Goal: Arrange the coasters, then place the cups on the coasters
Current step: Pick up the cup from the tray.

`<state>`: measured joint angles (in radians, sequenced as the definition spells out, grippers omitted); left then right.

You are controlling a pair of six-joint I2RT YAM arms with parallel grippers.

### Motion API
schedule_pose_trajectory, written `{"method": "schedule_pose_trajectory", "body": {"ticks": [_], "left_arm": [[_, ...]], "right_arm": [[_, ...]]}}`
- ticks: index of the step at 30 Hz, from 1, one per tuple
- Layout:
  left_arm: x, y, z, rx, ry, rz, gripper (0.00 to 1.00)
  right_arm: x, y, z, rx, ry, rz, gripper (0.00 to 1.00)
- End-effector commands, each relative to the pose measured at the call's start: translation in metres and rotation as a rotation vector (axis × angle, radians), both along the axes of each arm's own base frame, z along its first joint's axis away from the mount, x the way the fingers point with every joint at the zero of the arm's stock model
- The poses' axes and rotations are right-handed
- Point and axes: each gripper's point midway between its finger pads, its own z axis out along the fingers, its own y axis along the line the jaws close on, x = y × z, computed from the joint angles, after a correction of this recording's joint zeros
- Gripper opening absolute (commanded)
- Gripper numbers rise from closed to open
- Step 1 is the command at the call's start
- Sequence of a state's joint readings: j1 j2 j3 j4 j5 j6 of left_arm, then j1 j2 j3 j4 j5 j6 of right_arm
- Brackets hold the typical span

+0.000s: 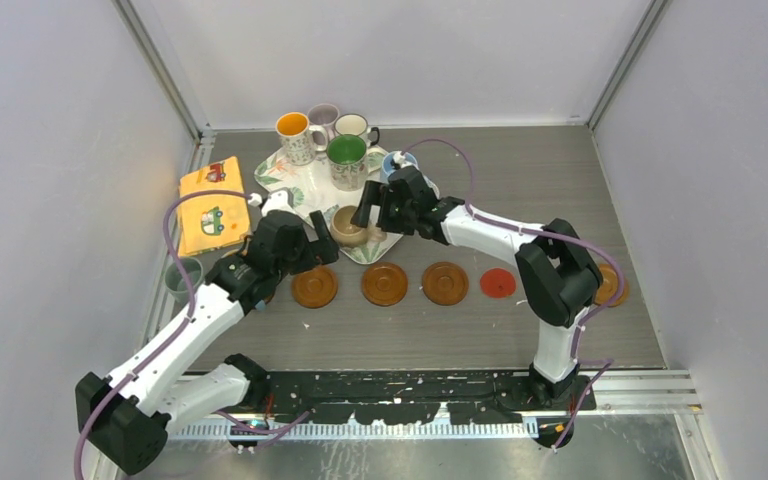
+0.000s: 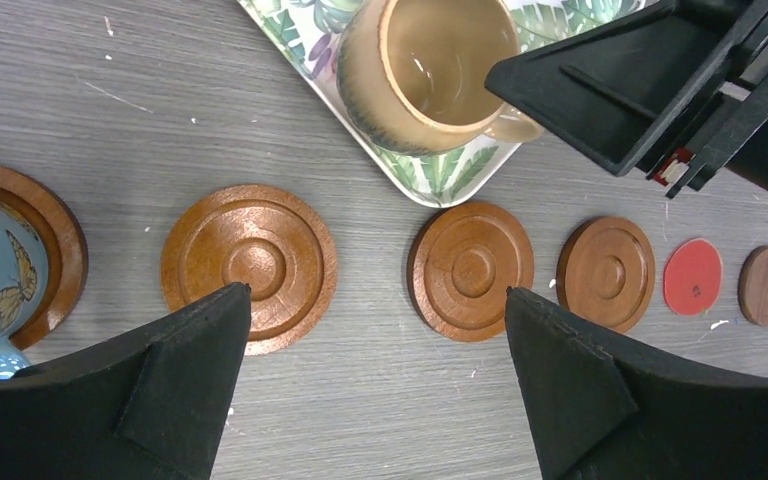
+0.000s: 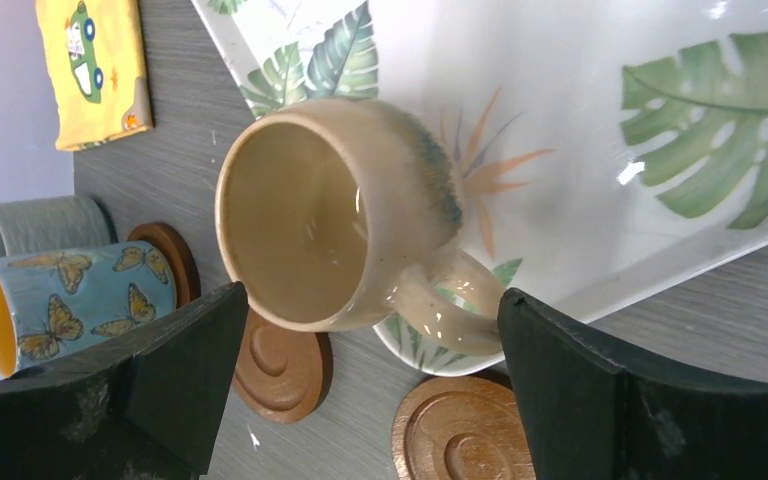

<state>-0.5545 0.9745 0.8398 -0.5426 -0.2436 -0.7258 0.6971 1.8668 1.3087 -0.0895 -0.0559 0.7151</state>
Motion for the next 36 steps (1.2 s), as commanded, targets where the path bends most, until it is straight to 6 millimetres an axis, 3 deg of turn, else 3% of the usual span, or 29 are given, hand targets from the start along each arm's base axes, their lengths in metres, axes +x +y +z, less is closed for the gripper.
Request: {"method": "schedule_pose_trajectory", "body": {"ticks": [1, 13, 20, 29, 36], "left_arm": [[-0.002, 0.005, 0.01, -0.018, -0.036, 0.024, 1.0], [-0.008, 0.013, 0.012, -0.012, -0.045, 0.048, 1.0], [-0.01, 0.017, 0.01, -0.003, -0.042, 0.054, 1.0], [-0.005, 0.008, 0.001, -0.024, -0.019, 0.048, 1.0], [0.007, -0.01, -0.01, -0.046, 0.01, 0.047, 1.0]], "right_arm": [[-0.011, 0.017, 0.029, 0.054, -0.054, 0.022, 1.0], [-0.039, 0.053, 0.031, 0.062, -0.049, 0.075, 1.0], [-0.031, 0.072, 0.036, 0.088, -0.044, 0.065, 1.0], [-0.021, 0.063, 0.049, 0.047, -0.066, 0.005, 1.0], [-0.024, 0.023, 0.069, -0.027, -0.082, -0.08, 1.0]]}}
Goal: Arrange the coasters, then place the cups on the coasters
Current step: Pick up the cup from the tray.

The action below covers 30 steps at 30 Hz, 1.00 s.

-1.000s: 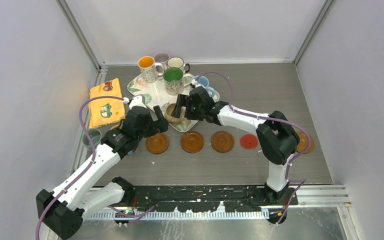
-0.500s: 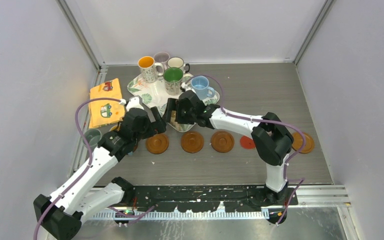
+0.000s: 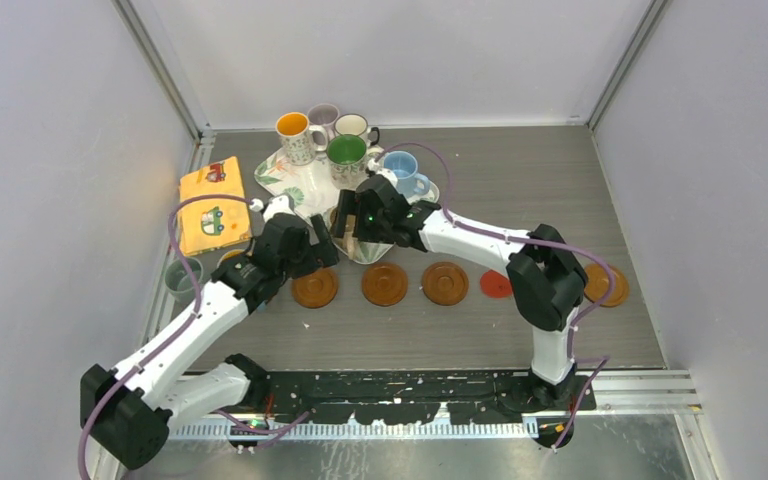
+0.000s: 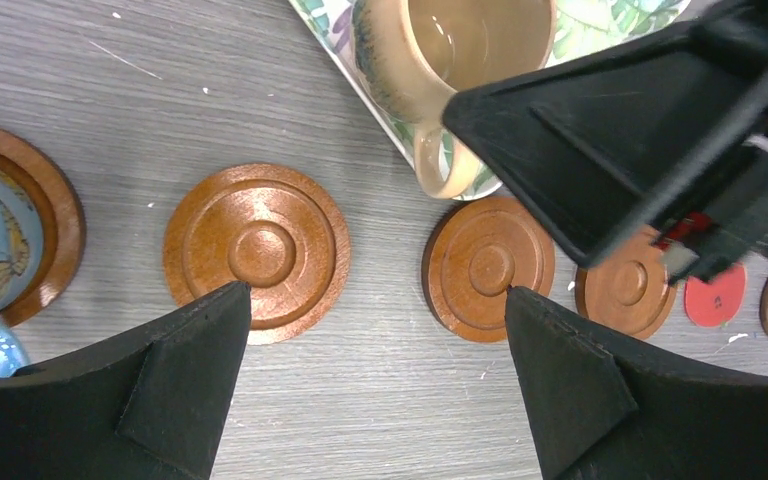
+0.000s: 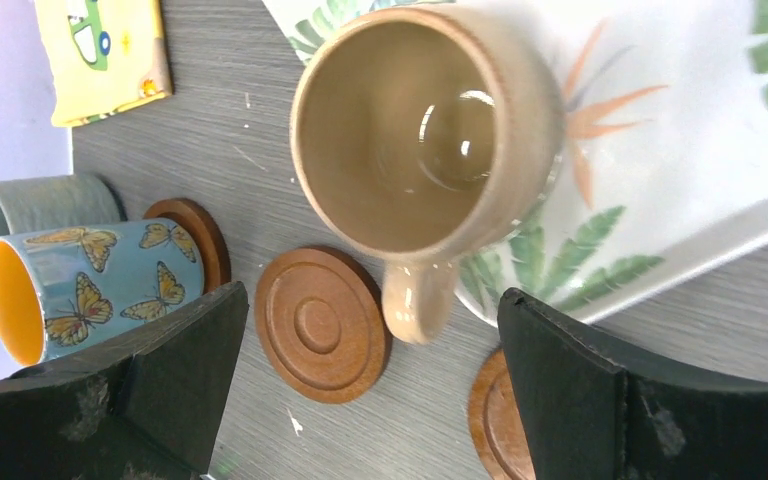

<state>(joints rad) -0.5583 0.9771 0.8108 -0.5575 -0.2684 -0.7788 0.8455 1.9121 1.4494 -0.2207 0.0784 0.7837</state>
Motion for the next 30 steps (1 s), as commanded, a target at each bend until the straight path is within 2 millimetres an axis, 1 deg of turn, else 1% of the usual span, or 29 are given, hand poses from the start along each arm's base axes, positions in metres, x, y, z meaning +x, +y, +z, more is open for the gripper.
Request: {"method": "schedule_pose_trajectory", "body": {"ticks": [1, 5, 8, 11, 14, 17, 20, 25, 30], "left_arm": [[0.013, -0.019, 0.003, -0.038, -0.031, -0.002, 1.0], [0.025, -0.039, -0.003, -0.005, -0.042, -0.021, 0.99], [0.039, -0.051, -0.011, 0.045, -0.035, -0.032, 0.97], [0.054, -0.052, -0.024, 0.142, -0.024, -0.025, 0.94], [0.068, -0.051, -0.034, 0.224, -0.026, -0.023, 0.88], [0.079, -0.056, -0.044, 0.27, -0.012, -0.036, 0.79], [0.09, -0.065, -0.052, 0.288, -0.003, -0.048, 0.7], [0.101, -0.075, -0.073, 0.317, 0.037, -0.064, 0.54], [0.106, -0.076, -0.083, 0.331, 0.05, -0.055, 0.41]], "right_arm": [[0.006, -0.034, 0.059, 0.005, -0.092, -0.097, 1.0], [0.004, -0.077, 0.07, -0.064, -0.104, -0.186, 1.0], [0.0, -0.11, 0.075, -0.086, -0.103, -0.241, 1.0], [-0.005, -0.143, 0.083, -0.083, -0.111, -0.288, 1.0], [-0.012, -0.166, 0.09, -0.083, -0.128, -0.313, 1.0], [-0.02, -0.18, 0.099, -0.096, -0.154, -0.315, 1.0], [-0.027, -0.187, 0.105, -0.105, -0.172, -0.309, 1.0], [-0.03, -0.193, 0.107, -0.121, -0.182, -0.307, 1.0], [-0.032, -0.193, 0.104, -0.126, -0.174, -0.3, 1.0]]}}
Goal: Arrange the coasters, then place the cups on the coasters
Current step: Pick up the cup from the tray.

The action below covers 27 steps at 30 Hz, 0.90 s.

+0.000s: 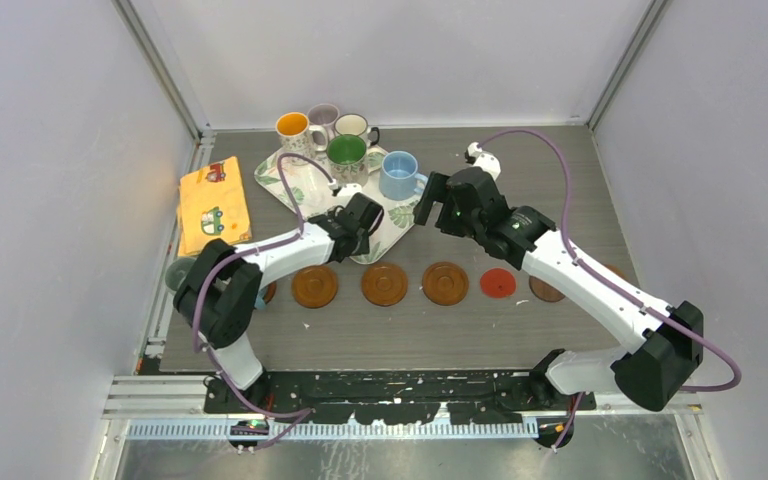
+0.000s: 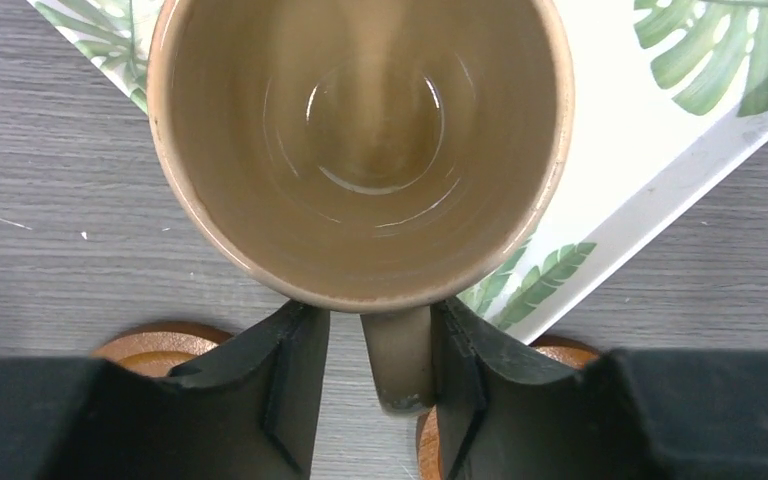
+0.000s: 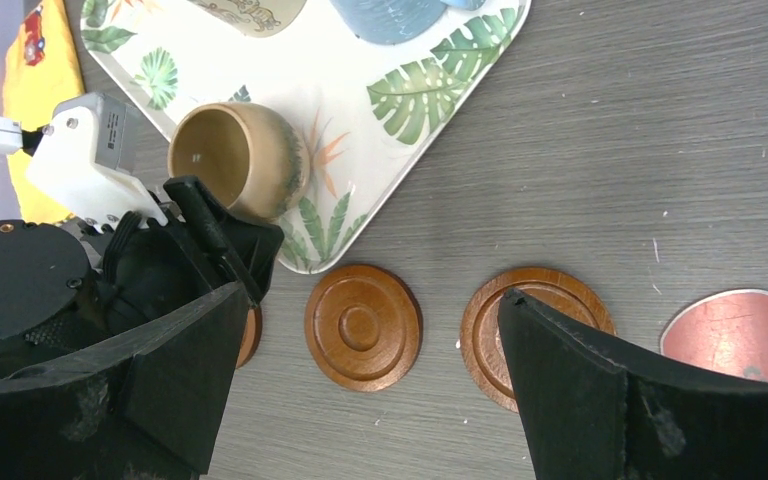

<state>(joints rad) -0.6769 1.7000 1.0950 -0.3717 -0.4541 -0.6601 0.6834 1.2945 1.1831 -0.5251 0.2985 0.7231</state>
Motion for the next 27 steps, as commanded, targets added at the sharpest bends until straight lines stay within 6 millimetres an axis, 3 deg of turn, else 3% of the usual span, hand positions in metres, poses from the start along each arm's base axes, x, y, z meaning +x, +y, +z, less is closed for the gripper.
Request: {"method": "schedule_pose_trajectory", "body": {"ticks": [1, 6, 13, 27], "left_arm": [[0.019, -0.008, 0.012, -0.013, -0.068, 0.014, 0.38], [0.018, -0.005, 0.011, -0.003, -0.071, 0.024, 0.28], [0.016, -0.002, 0.016, -0.002, -0.077, 0.014, 0.02], [-0.005, 0.012, 0.073, -0.09, -0.192, -0.016, 0.01]], "right_arm": [[-0.002, -0.007, 0.002, -0.022, -0.018, -0.004, 1.0], [-0.003, -0.006, -0.001, -0.021, -0.014, -0.002, 1.0], [-0.001, -0.003, -0.005, -0.021, -0.005, 0.002, 1.0], [0.0, -0.002, -0.014, -0.03, 0.002, 0.002, 1.0]]}}
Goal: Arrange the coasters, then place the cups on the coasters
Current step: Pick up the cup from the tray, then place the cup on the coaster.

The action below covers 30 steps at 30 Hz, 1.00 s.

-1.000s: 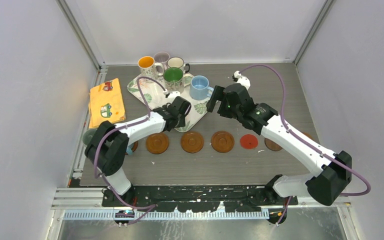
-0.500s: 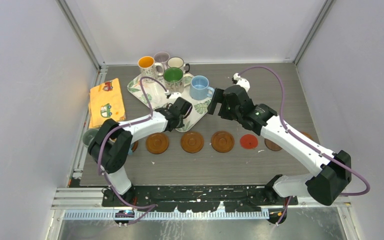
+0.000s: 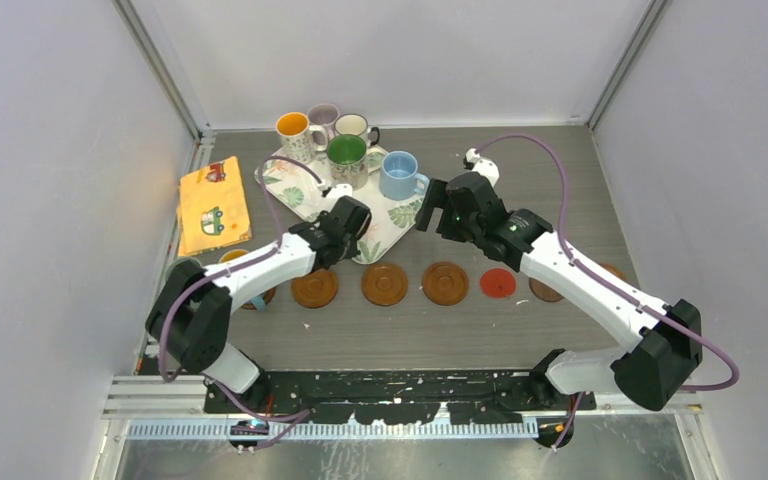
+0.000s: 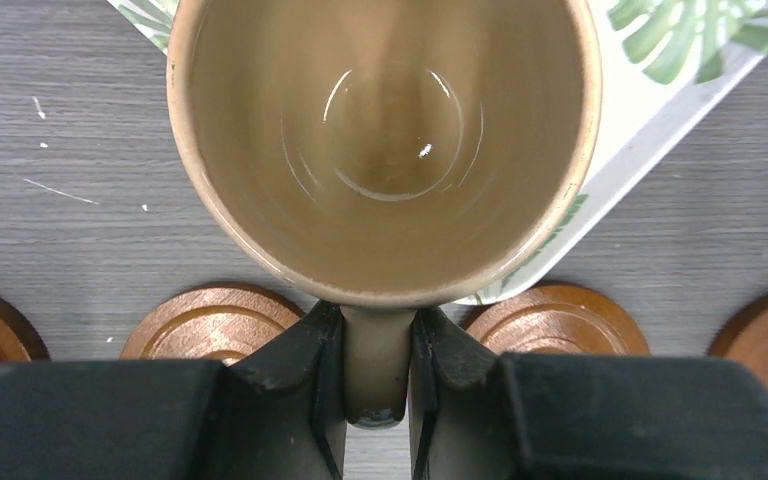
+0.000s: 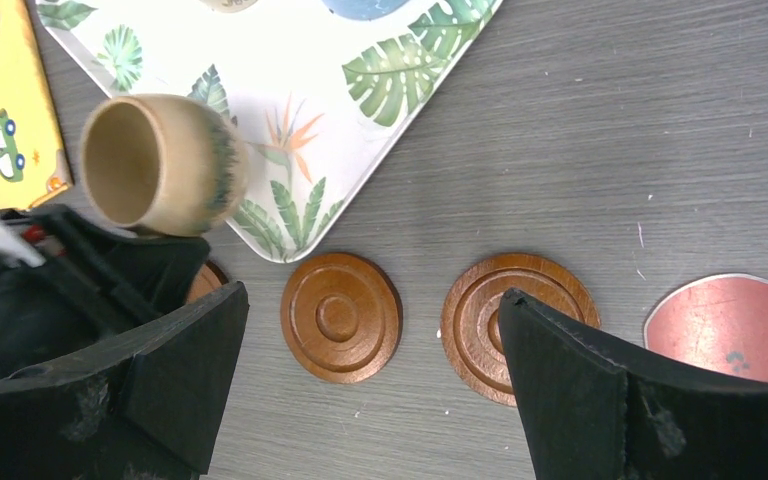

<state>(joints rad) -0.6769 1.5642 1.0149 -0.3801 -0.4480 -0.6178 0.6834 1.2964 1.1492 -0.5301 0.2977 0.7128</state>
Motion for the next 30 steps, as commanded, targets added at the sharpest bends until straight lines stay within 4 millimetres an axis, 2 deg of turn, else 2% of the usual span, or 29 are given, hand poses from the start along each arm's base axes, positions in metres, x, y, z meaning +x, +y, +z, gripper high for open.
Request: {"method": "schedule_pose_trajectory", "body": {"ticks": [1, 6, 13, 18, 22, 26, 30], "left_arm": [[0.009, 0.0, 0.056, -0.094, -0.161, 0.019, 0.01], [-0.013, 0.016, 0.064, -0.103, -0.147, 0.037, 0.01], [-0.062, 0.048, 0.061, -0.109, -0.105, 0.071, 0.0], [-0.096, 0.064, 0.056, -0.093, -0.075, 0.087, 0.0], [-0.117, 0.076, 0.041, -0.081, -0.034, 0.115, 0.01], [-0.125, 0.079, 0.028, -0.078, -0.012, 0.128, 0.01], [-0.12, 0.076, 0.02, -0.067, -0.013, 0.121, 0.0]], "right_arm": [[0.005, 0.002, 0.001, 0.003, -0.025, -0.002, 1.0], [0.008, 0.006, -0.006, 0.0, -0.014, 0.002, 1.0], [0.011, 0.013, -0.016, 0.007, 0.005, 0.011, 1.0], [0.011, 0.014, -0.022, 0.002, 0.015, 0.011, 1.0], [0.012, 0.015, -0.025, -0.003, 0.022, 0.012, 1.0], [0.012, 0.016, -0.027, -0.002, 0.029, 0.014, 1.0], [0.013, 0.018, -0.027, 0.0, 0.035, 0.021, 1.0]]}}
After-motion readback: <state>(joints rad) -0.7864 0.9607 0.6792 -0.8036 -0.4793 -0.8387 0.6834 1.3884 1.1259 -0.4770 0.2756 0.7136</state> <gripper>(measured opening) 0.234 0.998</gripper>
